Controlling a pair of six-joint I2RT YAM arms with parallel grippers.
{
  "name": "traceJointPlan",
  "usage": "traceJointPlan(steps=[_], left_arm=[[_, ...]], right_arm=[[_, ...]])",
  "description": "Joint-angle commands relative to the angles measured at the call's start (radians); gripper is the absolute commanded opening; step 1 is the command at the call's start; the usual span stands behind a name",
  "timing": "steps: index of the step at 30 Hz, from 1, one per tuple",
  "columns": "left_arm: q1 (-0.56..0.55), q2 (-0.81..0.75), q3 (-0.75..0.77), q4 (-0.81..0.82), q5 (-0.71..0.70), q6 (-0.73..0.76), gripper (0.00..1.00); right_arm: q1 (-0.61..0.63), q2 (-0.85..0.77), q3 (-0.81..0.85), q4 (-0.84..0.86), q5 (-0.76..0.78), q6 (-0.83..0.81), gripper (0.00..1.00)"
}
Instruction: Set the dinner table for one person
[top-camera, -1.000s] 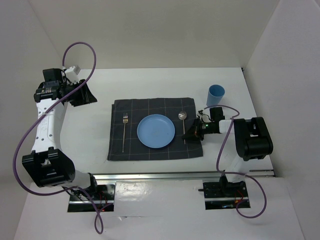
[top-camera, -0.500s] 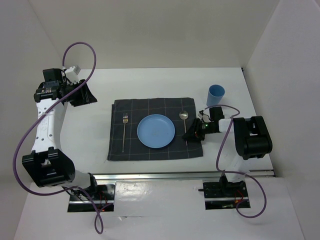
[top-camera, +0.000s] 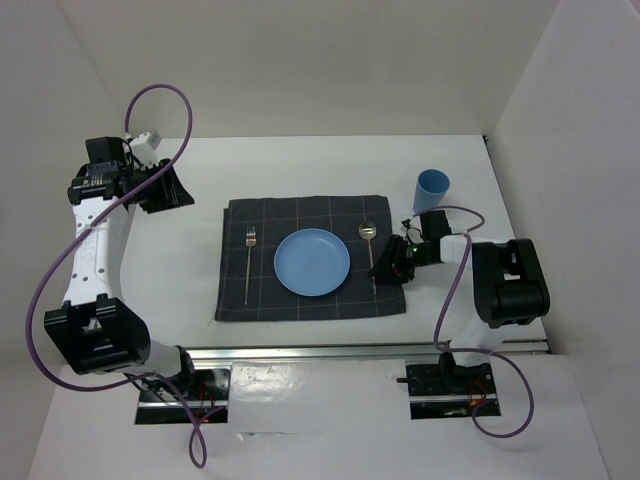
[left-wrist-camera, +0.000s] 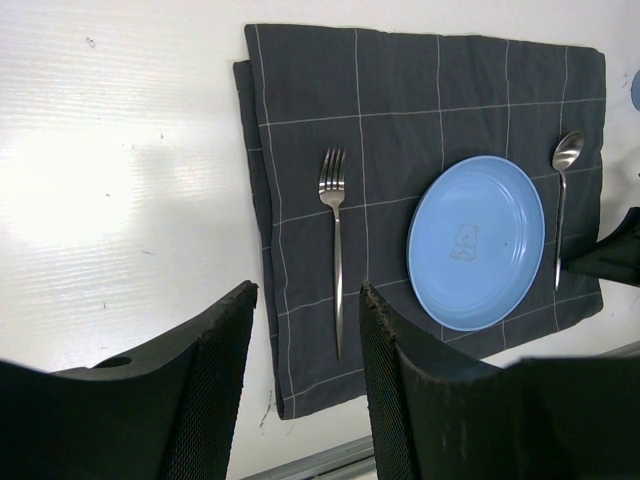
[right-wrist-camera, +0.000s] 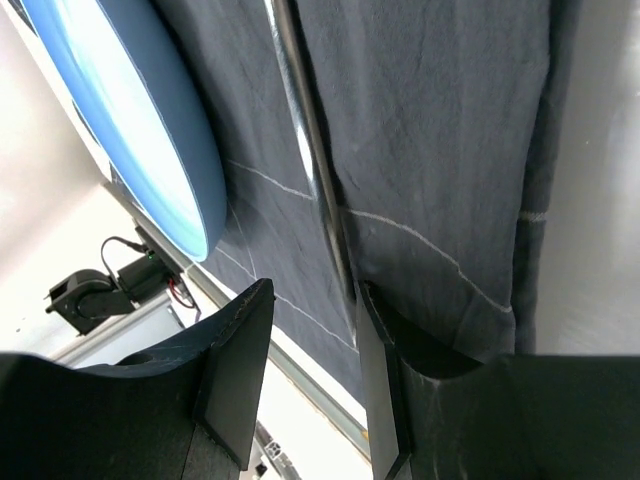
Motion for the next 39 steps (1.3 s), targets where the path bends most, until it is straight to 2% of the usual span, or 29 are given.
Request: traceJointPlan(steps=[1, 8, 12, 14, 16, 17, 18, 19, 21, 24, 29, 34, 39], left_arm=[[0.004, -0.016, 0.017, 0.003, 0.017, 0.011, 0.54], [0.004, -0.016, 0.017, 0.003, 0.017, 0.011, 0.54], [0.004, -0.016, 0.017, 0.003, 0.017, 0.02, 0.54], [0.004, -0.025, 0.026, -0.006, 0.006, 0.02, 0.54], [0.004, -0.025, 0.026, -0.006, 0.006, 0.02, 0.54], [0.004, -0.025, 0.026, -0.006, 0.006, 0.02, 0.54], [0.004, -0.025, 0.026, -0.006, -0.003, 0.02, 0.54], [0.004, -0.025, 0.026, -0.006, -0.003, 0.02, 0.54], [0.004, -0.025, 0.017, 0.004, -0.003, 0.02, 0.54], [0.004, -0.025, 0.017, 0.004, -0.003, 0.02, 0.54], [0.004, -0.025, 0.017, 0.004, -0.003, 0.029, 0.54], [0.004, -0.025, 0.017, 0.004, -0.012, 0.029, 0.54], [0.004, -0.025, 0.017, -0.005, -0.022, 0.029, 0.54]], right_arm=[[0.0, -0.036, 0.033, -0.028, -0.014, -0.012, 0.47], [0.0, -0.045, 0.033, -0.03, 0.018, -0.012, 0.47], [0.0, -0.105, 0.103, -0.132, 0.117, -0.032, 0.47], [0.0, -0.188, 0.157, -0.227, 0.159, -0.053, 0.47], [0.0, -0.243, 0.282, -0.307, 0.262, -0.053, 0.47], [0.0, -0.277, 0.336, -0.414, 0.332, -0.044, 0.48], [-0.017, -0.277, 0.397, -0.488, 0.428, -0.021, 0.54], [-0.032, -0.277, 0.521, -0.552, 0.592, -0.006, 0.58], [-0.09, -0.245, 0.617, -0.637, 0.664, -0.035, 0.62], [-0.141, -0.181, 0.726, -0.628, 0.722, -0.066, 0.65], [-0.141, -0.015, 0.92, -0.61, 0.786, -0.075, 0.65], [-0.152, 0.157, 1.008, -0.579, 0.843, -0.084, 0.65], [-0.163, 0.238, 1.047, -0.57, 0.845, -0.096, 0.64]])
